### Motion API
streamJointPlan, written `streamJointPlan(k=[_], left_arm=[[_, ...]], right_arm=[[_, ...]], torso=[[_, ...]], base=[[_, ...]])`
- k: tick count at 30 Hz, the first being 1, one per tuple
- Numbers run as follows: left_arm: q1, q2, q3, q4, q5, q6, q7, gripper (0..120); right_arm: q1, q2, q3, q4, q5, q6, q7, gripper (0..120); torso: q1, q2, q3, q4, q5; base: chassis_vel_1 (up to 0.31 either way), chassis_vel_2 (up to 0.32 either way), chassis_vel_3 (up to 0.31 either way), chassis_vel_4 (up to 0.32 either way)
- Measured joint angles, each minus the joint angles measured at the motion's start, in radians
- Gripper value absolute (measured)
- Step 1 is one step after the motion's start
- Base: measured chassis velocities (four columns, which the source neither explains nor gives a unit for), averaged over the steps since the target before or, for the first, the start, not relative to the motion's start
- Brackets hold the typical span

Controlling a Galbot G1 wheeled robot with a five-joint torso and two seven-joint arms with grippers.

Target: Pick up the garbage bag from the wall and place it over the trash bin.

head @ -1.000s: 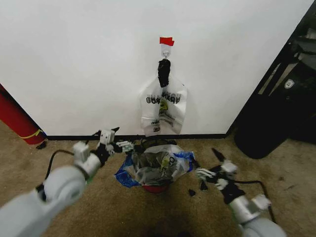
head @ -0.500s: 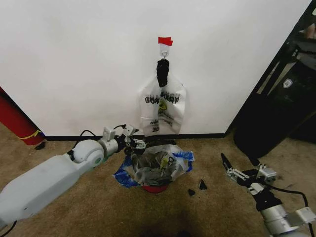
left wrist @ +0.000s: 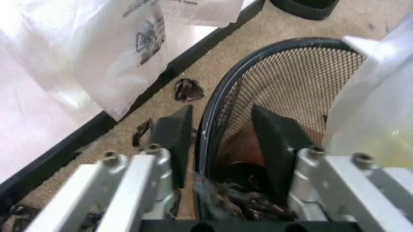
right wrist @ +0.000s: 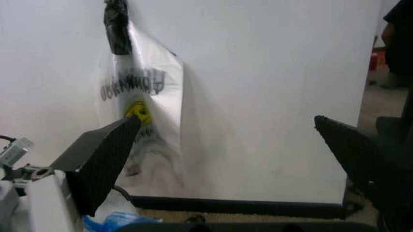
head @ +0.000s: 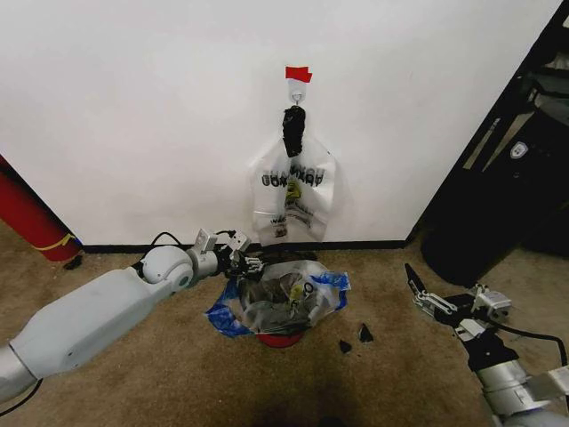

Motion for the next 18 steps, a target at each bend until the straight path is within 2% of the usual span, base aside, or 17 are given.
streamJointPlan(k=[1, 2, 4, 5, 9, 18], left_arm=[[-0.004, -0.001, 0.000, -0.003, -0.019, 0.013, -0.008, 31], [-0.004, -0.001, 0.000, -0.003, -0.019, 0.013, -0.008, 31], [-0.015, 0.001, 0.007, -0.004, -0.032, 0.028, -0.012, 21], [-0.015, 0.001, 0.007, -0.004, -0.032, 0.028, -0.012, 21], [-0.018, -0.005, 0.010, -0.012, -0.032, 0.046, -0.011, 4], [-0.001, -0.011, 0.000, -0.022, -0.016, 0.056, -0.022, 1]], right_arm=[[0.002, 0.001, -0.003, 0.000, 0.000, -0.002, 0.007, 100], [0.002, 0.001, -0.003, 0.000, 0.000, -0.002, 0.007, 100], [0.007, 0.002, -0.004, 0.000, 0.001, -0.005, 0.016, 100], [0.007, 0.002, -0.004, 0.000, 0.001, -0.005, 0.016, 100], [0.016, 0.001, -0.002, 0.001, 0.009, -0.015, 0.029, 100], [0.022, 0.000, 0.002, 0.005, 0.015, -0.028, 0.040, 100]], torso=[[0.000, 0.000, 0.000, -0.0002, 0.0000], [0.000, 0.000, 0.000, -0.0002, 0.0000], [0.000, 0.000, 0.000, -0.0001, 0.0001], [0.000, 0.000, 0.000, -0.0001, 0.0001], [0.000, 0.000, 0.000, 0.0001, 0.0001], [0.000, 0.000, 0.000, -0.0001, 0.0001]], base=[[0.000, 0.000, 0.000, 0.000], [0.000, 0.000, 0.000, 0.000], [0.000, 0.000, 0.000, 0.000], [0.000, 0.000, 0.000, 0.000], [0.000, 0.000, 0.000, 0.000], [0.000, 0.000, 0.000, 0.000]])
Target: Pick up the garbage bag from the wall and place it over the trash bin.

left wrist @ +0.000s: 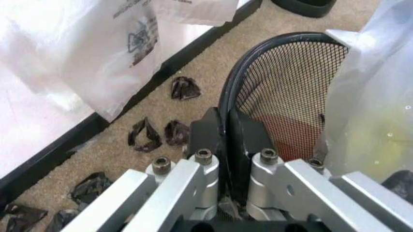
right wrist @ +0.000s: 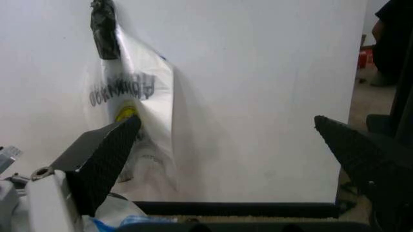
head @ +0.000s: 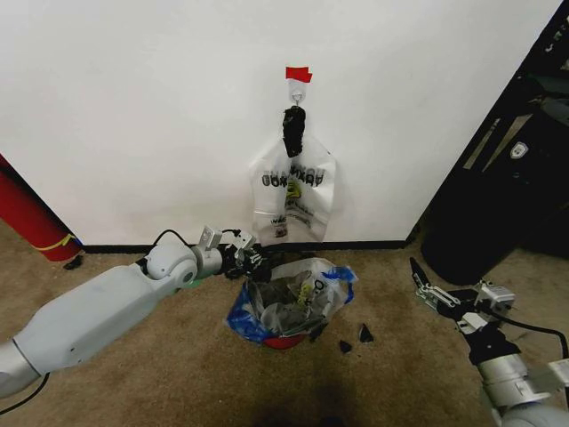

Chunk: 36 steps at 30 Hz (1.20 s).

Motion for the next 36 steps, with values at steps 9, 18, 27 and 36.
streamJointPlan(k=[9, 18, 27, 36], left_arm=[[0.149, 0.045, -0.171, -0.158, -0.157, 0.065, -0.184, 1], [0.414, 0.068, -0.479, -0.360, -0.298, 0.162, -0.377, 1], [0.584, -0.006, -0.605, -0.402, -0.370, 0.109, -0.602, 1], [0.744, -0.196, -0.755, -0.466, -0.527, 0.034, -0.818, 1]], right_arm=[[0.017, -0.003, -0.010, -0.014, 0.014, -0.015, 0.012, 100], [0.048, -0.003, -0.042, -0.031, 0.019, -0.033, 0.024, 100], [0.070, -0.006, -0.076, -0.049, 0.017, -0.046, 0.032, 100], [0.087, -0.010, -0.110, -0.055, -0.004, -0.060, 0.041, 100]], torso=[[0.000, 0.000, 0.000, -0.0002, -0.0005], [0.000, 0.000, 0.000, 0.0004, -0.0002], [0.000, 0.000, 0.000, 0.0001, -0.0002], [0.000, 0.000, 0.000, -0.0003, -0.0002]], base=[[0.000, 0.000, 0.000, 0.000], [0.000, 0.000, 0.000, 0.000], [0.000, 0.000, 0.000, 0.000], [0.000, 0.000, 0.000, 0.000]])
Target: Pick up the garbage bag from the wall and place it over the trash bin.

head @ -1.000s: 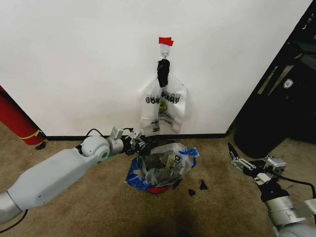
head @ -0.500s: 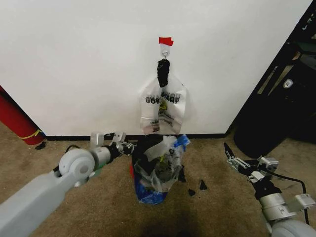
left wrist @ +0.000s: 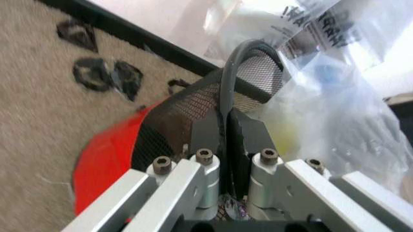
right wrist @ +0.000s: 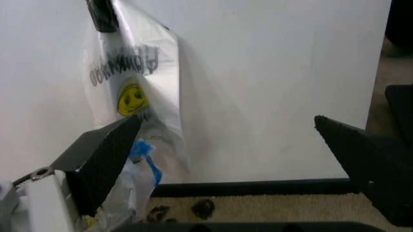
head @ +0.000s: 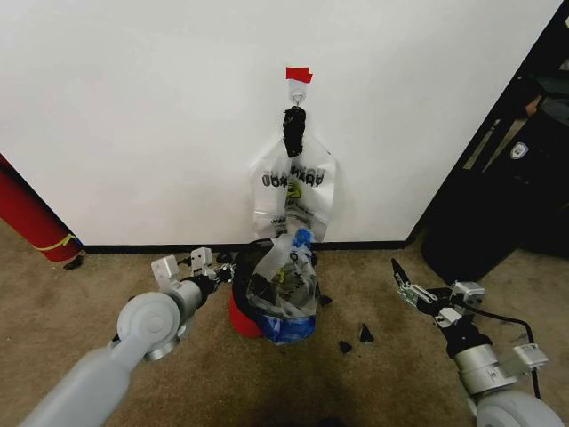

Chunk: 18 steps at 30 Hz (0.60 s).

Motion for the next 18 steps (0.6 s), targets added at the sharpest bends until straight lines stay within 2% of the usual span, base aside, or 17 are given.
streamJointPlan(k=[7, 18], left_arm=[[0.100, -0.096, -0.077, -0.023, -0.011, -0.037, 0.025, 1], [0.152, -0.116, -0.073, 0.007, 0.103, -0.042, 0.084, 1]], right_arm=[[0.003, 0.001, -0.019, -0.002, -0.017, -0.004, 0.001, 100], [0.001, 0.001, -0.027, 0.008, -0.022, -0.008, 0.003, 100]], torso=[[0.000, 0.000, 0.000, 0.0002, 0.0001], [0.000, 0.000, 0.000, 0.0005, 0.0003]], base=[[0.000, 0.000, 0.000, 0.000], [0.000, 0.000, 0.000, 0.000]])
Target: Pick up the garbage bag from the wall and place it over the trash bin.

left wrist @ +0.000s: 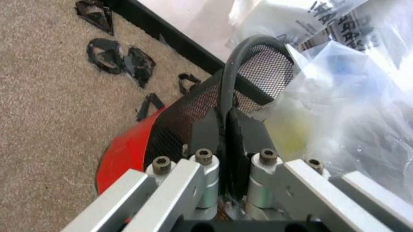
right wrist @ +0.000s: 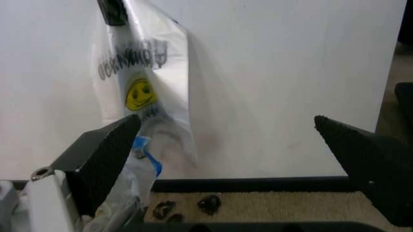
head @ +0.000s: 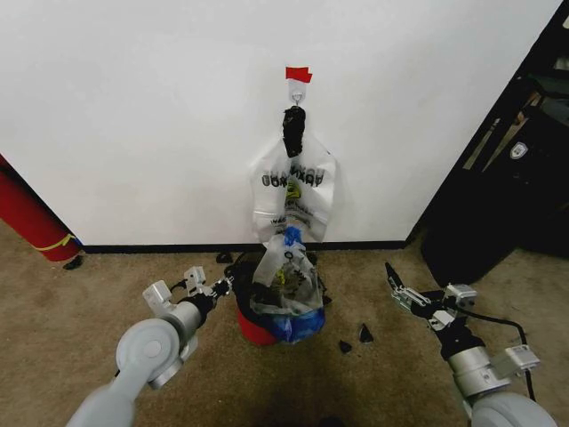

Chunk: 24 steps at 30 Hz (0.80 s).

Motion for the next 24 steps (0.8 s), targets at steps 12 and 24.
streamJointPlan(k=[12, 24], left_arm=[[0.029, 0.032, -0.027, -0.051, 0.073, 0.011, 0.025, 43], [0.089, 0.115, -0.087, -0.174, 0.330, -0.035, 0.076, 86]], right_arm=[[-0.018, 0.001, 0.001, 0.017, -0.001, 0.003, 0.001, 100], [0.040, -0.029, -0.094, 0.028, 0.045, -0.117, 0.076, 100]], torso=[[0.000, 0.000, 0.000, -0.0004, -0.0003], [0.000, 0.000, 0.000, -0.0002, -0.0003]], base=[[0.000, 0.000, 0.000, 0.000], [0.000, 0.000, 0.000, 0.000]])
